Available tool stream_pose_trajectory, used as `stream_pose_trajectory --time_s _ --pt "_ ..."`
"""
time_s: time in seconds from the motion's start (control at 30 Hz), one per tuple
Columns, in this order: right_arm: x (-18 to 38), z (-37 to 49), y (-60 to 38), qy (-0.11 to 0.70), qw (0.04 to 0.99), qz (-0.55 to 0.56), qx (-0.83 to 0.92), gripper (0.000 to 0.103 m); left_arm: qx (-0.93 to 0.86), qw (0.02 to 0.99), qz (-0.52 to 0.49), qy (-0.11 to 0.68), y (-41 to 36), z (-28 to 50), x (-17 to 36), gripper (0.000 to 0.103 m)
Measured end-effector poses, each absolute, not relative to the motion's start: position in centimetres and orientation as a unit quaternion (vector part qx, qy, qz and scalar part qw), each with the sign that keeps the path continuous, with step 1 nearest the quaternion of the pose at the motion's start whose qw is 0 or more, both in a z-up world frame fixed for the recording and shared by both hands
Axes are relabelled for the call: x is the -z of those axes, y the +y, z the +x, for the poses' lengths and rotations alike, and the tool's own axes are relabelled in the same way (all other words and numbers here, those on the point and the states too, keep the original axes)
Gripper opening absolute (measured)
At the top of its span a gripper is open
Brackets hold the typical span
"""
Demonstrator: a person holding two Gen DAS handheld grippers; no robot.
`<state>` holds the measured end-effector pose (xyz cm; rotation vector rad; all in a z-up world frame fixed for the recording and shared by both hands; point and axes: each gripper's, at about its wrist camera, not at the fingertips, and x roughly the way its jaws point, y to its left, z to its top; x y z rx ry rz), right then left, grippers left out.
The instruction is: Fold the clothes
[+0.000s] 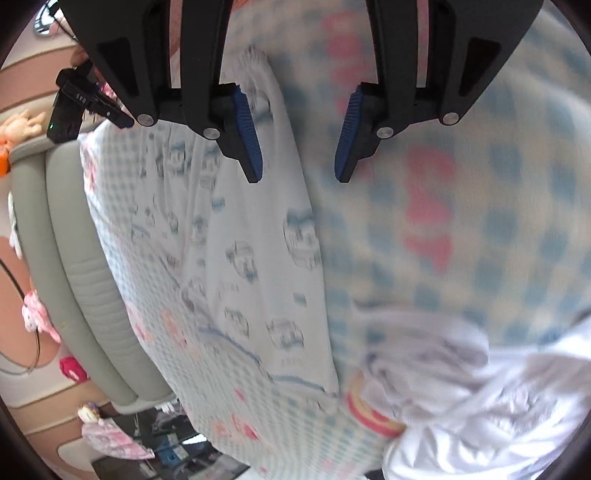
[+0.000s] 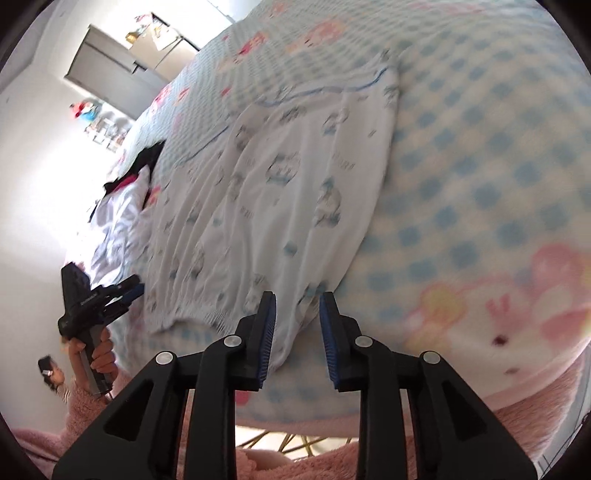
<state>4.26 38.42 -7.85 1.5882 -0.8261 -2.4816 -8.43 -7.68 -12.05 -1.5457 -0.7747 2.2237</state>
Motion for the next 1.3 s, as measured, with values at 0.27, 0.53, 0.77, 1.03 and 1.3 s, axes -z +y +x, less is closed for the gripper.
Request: stream_pose_trajectory --time_s 0.27,0.53,0.77,1.03,1.3 --pt "9.9 -2.0 42.4 -0.264 -0.036 0.529 0.806 0.025 -0.784 0.109 -0.532 -0.301 -10.0 -16.5 14.4 0.043" --pt "12.4 -5.6 43.0 -0.307 0.008 0.533 0.789 0.034 -0.769 0.156 -0.532 -0.319 -8.6 -19.1 16.0 0.043" --pt "13.3 -7.2 41.6 -0.293 0.037 0.547 0.784 0.011 -0.779 0.149 -0.541 -0.279 -7.1 -19.7 15.6 0.007" --pt "10.6 -6.3 40.6 -0.204 -0.023 0.541 0.815 0.003 -0.790 0.131 -0.531 -0.278 -9.3 -19.7 14.2 0.002" --pt "10.7 -4.8 43.6 -0.256 -0.028 0.527 0.810 0.006 -0.765 0.152 -0.521 -0.346 -11.6 -21.1 15.8 0.038"
